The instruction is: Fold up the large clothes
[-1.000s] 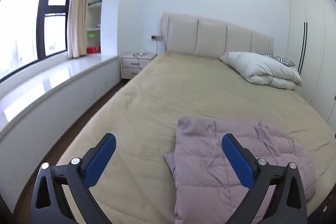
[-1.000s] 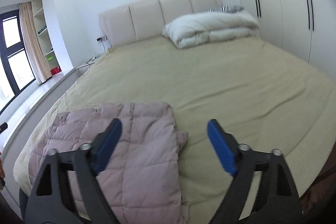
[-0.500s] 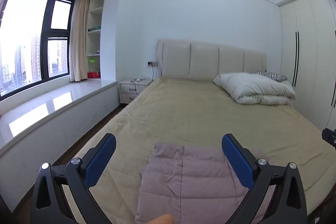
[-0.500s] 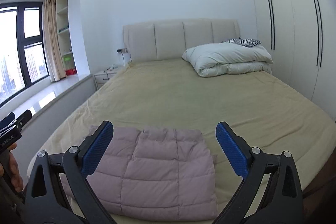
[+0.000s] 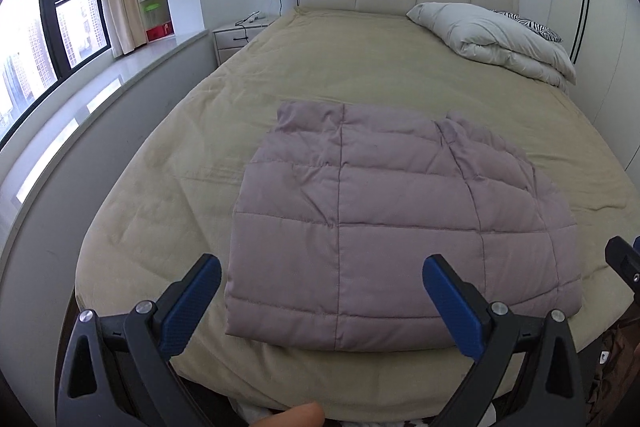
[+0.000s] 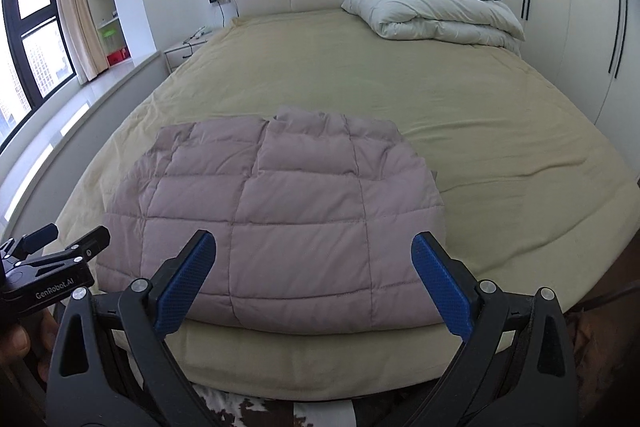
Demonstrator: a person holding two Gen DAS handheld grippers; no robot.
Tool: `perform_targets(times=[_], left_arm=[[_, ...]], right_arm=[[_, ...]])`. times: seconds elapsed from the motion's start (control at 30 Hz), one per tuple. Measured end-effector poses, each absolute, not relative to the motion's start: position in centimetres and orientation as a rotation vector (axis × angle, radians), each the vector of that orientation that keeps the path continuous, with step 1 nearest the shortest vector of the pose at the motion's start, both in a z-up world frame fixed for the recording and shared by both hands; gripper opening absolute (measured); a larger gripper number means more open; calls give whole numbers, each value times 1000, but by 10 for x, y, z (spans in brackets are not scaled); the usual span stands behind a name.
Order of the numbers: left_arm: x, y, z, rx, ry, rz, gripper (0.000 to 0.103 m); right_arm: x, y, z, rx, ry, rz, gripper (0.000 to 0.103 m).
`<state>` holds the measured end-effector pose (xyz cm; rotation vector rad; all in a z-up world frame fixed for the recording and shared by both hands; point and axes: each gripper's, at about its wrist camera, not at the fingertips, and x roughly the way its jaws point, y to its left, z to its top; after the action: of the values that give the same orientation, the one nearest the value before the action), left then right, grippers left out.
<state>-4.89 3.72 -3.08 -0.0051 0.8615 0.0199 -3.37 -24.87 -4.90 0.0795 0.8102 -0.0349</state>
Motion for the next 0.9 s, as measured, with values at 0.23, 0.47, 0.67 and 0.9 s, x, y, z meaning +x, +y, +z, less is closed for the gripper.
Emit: perform_targets(times=[0.23,0.47,0.67,0.9], left_arm=[[-46,38,-36,1,869,24,103],[-46,36,-40,9,876,20,103],[-47,33,-42,14,877,23,103],[-49,29,-41,20,866,30,103]], right_arm=[[-20,-247,-65,63,869,-33,100],[-17,-241,-71,64,895,-23,100],[-13,-239,-78,72,914,-29,100],[-9,-240,-82,80,928,-47,100]])
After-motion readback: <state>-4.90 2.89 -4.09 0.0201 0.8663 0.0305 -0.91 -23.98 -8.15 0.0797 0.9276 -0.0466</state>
